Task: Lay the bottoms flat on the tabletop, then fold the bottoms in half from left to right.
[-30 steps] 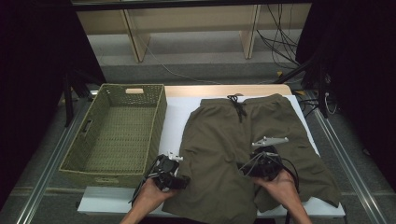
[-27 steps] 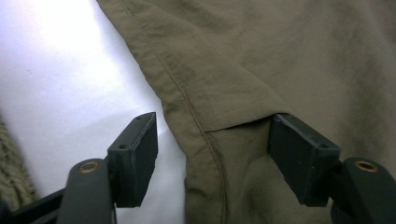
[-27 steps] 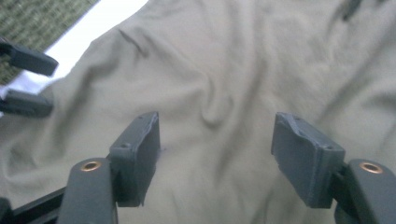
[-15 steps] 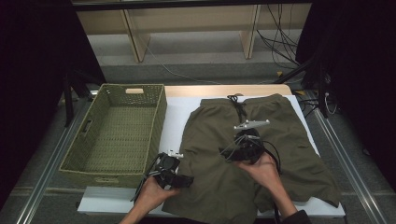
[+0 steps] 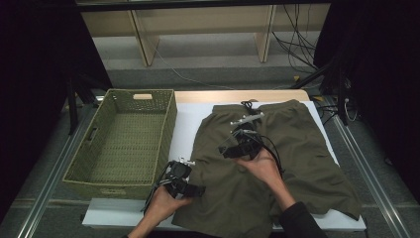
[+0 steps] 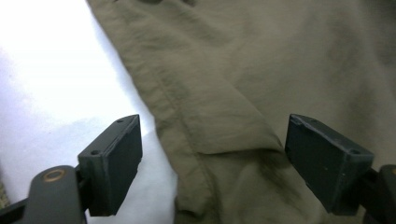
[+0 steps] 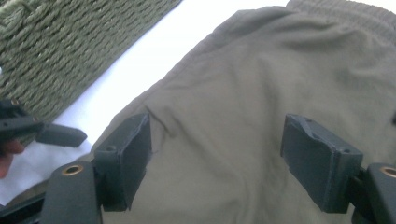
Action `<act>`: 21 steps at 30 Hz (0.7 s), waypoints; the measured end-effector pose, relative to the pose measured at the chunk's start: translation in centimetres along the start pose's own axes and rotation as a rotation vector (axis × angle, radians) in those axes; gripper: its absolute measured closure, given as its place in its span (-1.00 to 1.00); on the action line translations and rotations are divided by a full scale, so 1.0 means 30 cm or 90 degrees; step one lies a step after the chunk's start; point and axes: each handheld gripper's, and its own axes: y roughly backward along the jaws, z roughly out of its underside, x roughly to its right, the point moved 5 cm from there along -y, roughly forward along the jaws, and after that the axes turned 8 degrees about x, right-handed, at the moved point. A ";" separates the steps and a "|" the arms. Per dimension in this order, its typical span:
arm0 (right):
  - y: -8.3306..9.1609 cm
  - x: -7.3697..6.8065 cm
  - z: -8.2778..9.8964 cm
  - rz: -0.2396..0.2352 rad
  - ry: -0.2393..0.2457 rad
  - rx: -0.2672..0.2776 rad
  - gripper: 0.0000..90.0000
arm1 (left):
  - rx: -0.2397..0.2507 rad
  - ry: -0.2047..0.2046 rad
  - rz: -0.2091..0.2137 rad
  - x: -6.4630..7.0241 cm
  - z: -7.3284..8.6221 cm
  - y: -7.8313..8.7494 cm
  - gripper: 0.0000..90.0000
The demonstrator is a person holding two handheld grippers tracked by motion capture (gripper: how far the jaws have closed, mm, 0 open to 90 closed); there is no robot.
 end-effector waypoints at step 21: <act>-0.054 0.049 -0.046 0.013 -0.007 -0.021 -0.38 | 0.001 -0.040 0.014 -0.016 0.021 -0.004 0.92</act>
